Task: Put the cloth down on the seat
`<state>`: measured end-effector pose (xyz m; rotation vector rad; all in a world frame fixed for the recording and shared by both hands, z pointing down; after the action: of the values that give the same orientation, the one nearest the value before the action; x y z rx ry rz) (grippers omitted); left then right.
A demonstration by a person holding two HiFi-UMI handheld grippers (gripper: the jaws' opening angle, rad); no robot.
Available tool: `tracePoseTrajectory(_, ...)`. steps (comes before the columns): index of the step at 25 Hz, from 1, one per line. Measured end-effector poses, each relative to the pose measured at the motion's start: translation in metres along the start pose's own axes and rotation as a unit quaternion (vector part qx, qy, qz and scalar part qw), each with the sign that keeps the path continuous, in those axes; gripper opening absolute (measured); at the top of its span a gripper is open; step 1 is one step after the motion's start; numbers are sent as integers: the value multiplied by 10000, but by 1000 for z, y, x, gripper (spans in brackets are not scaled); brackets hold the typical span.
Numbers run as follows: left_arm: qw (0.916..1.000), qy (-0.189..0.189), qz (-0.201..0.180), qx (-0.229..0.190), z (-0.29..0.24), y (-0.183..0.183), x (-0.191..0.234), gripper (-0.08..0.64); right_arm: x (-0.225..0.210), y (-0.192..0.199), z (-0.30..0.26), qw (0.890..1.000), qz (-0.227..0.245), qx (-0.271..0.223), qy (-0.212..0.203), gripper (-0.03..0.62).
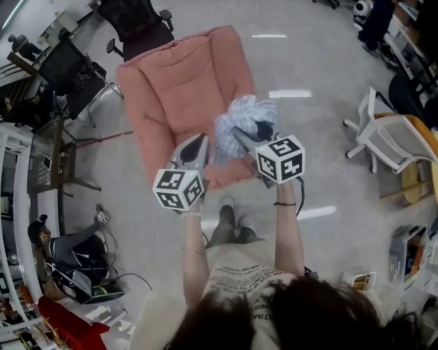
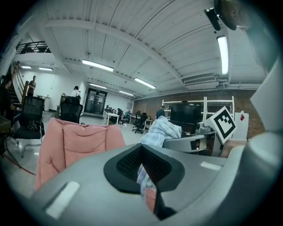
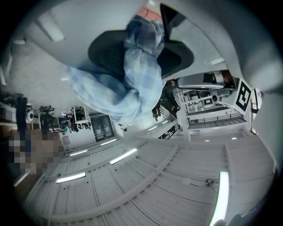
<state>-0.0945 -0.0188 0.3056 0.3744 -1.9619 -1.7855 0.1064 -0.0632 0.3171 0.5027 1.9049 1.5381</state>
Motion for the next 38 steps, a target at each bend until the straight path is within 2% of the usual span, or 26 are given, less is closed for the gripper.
tracePoseTrajectory(9,9997,198,100,102,-41,3,34,-2,-25,-1,-38,9998,-59,128,129,193)
tracePoseTrajectory(28,9965,650,312,417,-122,7,137,-2,-59,-5,-149,9977,-239,416,482,193)
tracePoseTrajectory(38,9945,759,443,568,-150,19,171,-2,-76,13,-187,9952,-423,624,632,193)
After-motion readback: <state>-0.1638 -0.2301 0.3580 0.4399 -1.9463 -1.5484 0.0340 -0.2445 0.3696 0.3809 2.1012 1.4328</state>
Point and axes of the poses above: the fingertips, and each gripper's own axes: z backward along the fingers, x to its left, y out of its underside, the point moved 9 cm from there along z, backward along the fingers, and after that the axes turned 9 degrees about -x, right-handed, at the moved point
